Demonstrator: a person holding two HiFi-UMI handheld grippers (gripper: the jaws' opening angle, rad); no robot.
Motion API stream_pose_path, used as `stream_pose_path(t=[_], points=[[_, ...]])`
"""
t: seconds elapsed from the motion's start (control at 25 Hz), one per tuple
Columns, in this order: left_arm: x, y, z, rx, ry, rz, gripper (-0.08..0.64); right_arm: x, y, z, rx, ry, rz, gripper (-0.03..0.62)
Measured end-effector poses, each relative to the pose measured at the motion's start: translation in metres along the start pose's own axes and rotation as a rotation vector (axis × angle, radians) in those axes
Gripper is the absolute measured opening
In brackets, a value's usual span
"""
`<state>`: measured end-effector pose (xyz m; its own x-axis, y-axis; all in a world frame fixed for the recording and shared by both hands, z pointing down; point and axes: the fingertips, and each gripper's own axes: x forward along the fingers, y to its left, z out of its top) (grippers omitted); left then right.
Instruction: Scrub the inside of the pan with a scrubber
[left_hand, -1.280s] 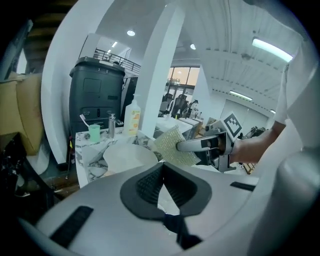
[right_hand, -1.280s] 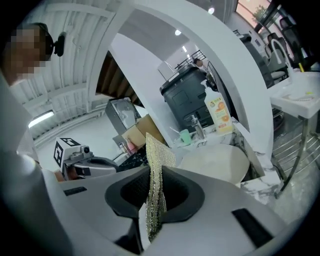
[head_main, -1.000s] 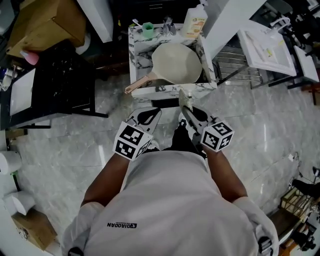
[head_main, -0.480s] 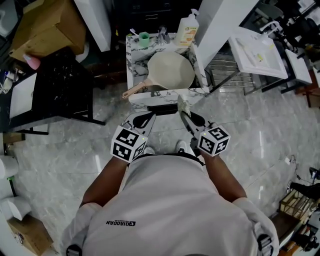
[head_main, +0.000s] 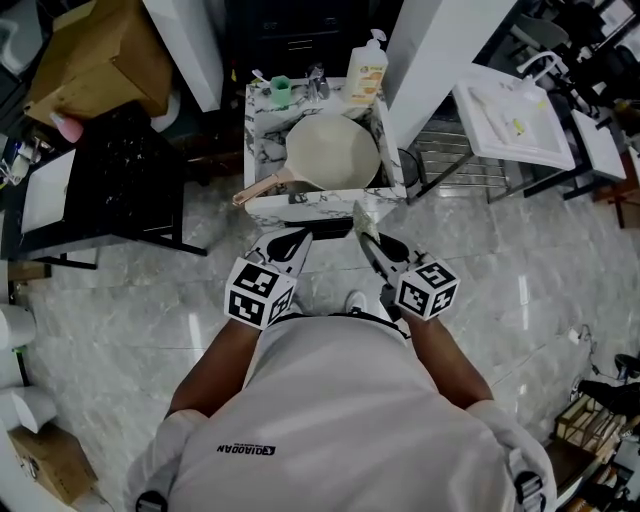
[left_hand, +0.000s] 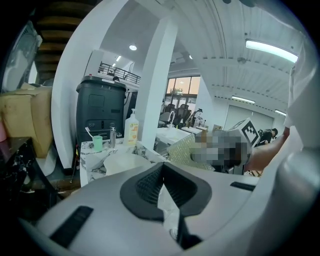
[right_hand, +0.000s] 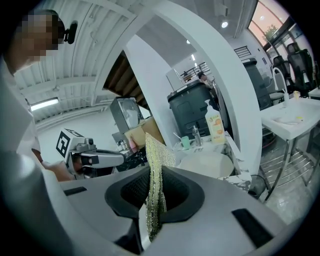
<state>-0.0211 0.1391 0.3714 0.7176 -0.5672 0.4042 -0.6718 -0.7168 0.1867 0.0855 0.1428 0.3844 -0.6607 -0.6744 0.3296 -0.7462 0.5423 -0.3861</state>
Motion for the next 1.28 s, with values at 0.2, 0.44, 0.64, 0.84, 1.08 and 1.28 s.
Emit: stream_pose_path(t=[0.2, 0.44, 0.64, 0.84, 1.08, 1.28], points=[[0.006, -0.008, -0.001, -0.003, 0.004, 0.019, 0.015, -0.006, -0.006, -0.001, 0.003, 0.001, 0.018, 0.074], [0.014, -0.017, 0.002, 0.014, 0.007, 0.019, 0.015, -0.011, -0.012, -0.003, 0.014, 0.004, 0.024, 0.074], [0.015, -0.021, 0.001, 0.009, 0.003, 0.027, 0.015, -0.013, -0.013, -0.008, 0.024, 0.01, 0.032, 0.074], [0.015, -0.02, 0.004, 0.018, 0.002, 0.038, 0.015, -0.014, -0.015, -0.011, 0.039, 0.008, 0.039, 0.074], [0.012, -0.015, 0.004, 0.022, 0.006, 0.047, 0.014, -0.012, -0.014, -0.013, 0.049, 0.011, 0.043, 0.074], [0.01, -0.014, 0.008, 0.031, -0.003, 0.048, 0.015, -0.009, -0.013, -0.01, 0.051, 0.023, 0.052, 0.074]])
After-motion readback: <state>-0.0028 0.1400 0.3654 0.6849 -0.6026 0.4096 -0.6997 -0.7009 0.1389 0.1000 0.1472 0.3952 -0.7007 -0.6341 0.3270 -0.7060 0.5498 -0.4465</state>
